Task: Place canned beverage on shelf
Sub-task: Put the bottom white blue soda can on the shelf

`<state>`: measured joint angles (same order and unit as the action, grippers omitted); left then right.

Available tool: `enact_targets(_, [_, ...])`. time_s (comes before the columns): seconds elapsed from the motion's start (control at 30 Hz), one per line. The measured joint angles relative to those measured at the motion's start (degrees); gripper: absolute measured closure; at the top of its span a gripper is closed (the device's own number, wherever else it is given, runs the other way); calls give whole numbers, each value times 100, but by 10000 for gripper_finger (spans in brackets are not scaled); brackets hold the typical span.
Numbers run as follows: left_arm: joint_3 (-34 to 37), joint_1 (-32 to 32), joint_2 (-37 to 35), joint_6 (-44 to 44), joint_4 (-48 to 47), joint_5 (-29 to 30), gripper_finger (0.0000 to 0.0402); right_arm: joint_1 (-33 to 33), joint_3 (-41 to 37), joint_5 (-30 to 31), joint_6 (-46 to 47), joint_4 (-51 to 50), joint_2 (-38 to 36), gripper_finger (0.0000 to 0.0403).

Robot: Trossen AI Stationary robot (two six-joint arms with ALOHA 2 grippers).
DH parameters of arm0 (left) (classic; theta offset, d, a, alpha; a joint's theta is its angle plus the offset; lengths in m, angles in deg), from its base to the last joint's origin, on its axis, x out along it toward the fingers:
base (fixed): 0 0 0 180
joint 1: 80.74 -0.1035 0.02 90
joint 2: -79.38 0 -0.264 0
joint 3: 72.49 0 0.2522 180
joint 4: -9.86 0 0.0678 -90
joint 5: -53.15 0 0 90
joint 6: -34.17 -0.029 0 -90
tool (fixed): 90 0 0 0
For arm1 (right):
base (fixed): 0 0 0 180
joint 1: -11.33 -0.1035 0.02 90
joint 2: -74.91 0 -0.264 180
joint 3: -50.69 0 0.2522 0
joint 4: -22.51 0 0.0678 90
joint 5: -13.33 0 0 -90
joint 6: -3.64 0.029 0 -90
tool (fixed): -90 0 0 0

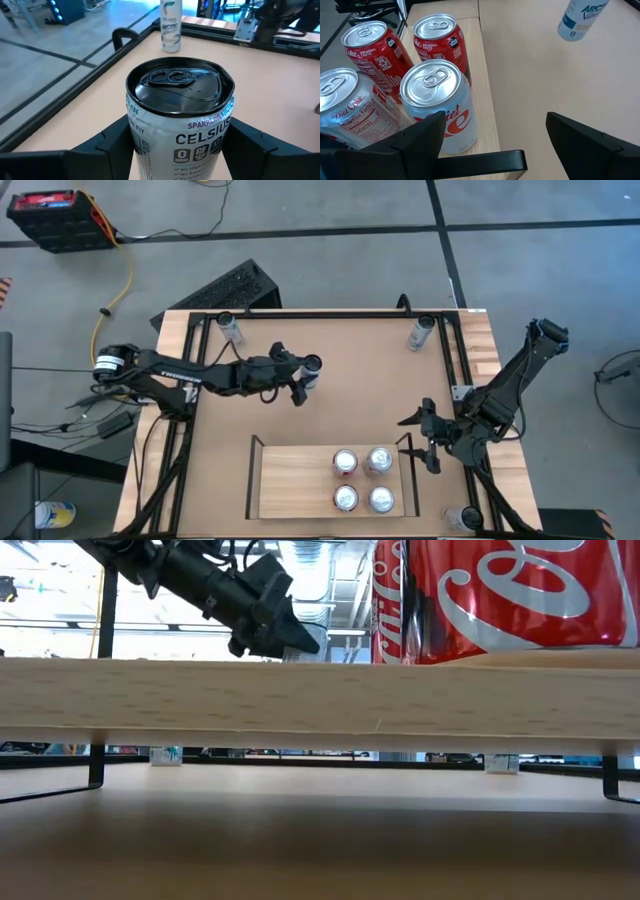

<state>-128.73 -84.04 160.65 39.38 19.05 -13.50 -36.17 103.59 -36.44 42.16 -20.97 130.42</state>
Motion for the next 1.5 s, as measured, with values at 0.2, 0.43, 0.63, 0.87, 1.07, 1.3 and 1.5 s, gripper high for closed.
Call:
enact_targets(0.2, [70, 17, 58, 17, -17, -222, 178, 2, 0, 2, -4, 0, -2, 33])
enact_targets(0.43, [68, 28, 220, 8, 79, -212, 178, 2, 0, 7, -4, 11, 0, 33])
enact_targets(0.63, [68, 4, 237, 4, 112, -204, 144, -40, -2, 10, -1, 10, 0, 33])
enact_targets(0.87, [50, 4, 219, 5, 173, -173, 119, -61, -2, 15, -1, 9, 0, 33])
enact_targets(1.07, [53, 4, 221, 15, 138, -186, 137, -61, -2, 17, -2, 11, 0, 33])
enact_targets(1.3, [54, 4, 221, 15, 123, -186, 145, -61, -2, 17, 0, 11, 0, 33])
enact_targets(1.5, [63, 4, 236, -28, 294, -131, 145, -61, -2, 15, 0, 12, 0, 33])
